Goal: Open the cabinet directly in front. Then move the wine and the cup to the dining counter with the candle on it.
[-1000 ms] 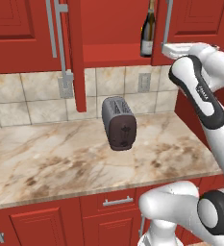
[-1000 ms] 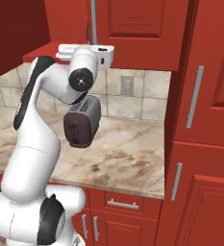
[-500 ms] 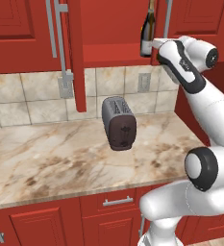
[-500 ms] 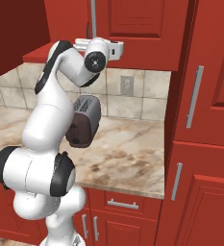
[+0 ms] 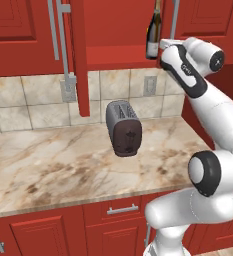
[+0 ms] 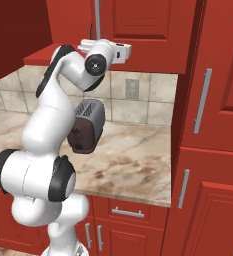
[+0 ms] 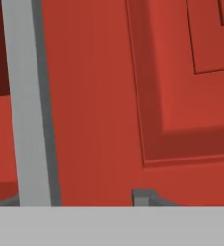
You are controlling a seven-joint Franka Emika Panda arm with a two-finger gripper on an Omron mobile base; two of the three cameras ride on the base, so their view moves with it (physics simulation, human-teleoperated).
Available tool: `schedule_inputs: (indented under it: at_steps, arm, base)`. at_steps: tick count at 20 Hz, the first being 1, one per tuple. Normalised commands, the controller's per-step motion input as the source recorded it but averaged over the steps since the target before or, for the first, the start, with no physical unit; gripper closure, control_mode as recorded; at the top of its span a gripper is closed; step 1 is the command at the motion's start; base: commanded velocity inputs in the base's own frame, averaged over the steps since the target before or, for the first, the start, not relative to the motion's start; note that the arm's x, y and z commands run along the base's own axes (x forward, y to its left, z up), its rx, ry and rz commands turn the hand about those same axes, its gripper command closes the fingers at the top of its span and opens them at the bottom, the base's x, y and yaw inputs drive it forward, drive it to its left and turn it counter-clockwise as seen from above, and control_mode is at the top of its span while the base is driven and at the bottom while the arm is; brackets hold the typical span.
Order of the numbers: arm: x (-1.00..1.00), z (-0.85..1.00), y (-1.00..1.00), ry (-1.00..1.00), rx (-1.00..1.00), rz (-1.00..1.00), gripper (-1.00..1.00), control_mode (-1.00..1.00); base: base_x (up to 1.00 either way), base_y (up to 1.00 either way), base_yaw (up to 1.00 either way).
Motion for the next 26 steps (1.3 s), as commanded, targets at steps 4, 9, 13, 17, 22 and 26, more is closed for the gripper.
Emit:
schedule_inputs:
  at_steps: [4,9,13,17,22,26]
  arm:
    - [0.04,0.0,0.0,0.0,0.0,0.0,1.0,-1.0]
    - [0.0,0.0,0.0,0.0,0.0,0.0,1.0,-1.0]
    - [-0.1,0.01,-0.08,0.0,0.0,0.0,1.0,-1.0]
    - [-0.73,0.15,-0.57,0.0,0.02,-0.07,1.0,-1.0]
    - [-0.89,0.19,-0.76,-0.01,0.03,-0.12,1.0,-1.0]
    - [-0.89,0.21,-0.86,0.0,0.05,-0.14,1.0,-1.0]
  base:
    - [0.0,0.0,0.0]
    - [0.0,0.0,0.0]
    - [0.0,0.0,0.0]
    - [0.0,0.0,0.0]
    - [0.0,0.0,0.0]
    - [0.0,0.0,0.0]
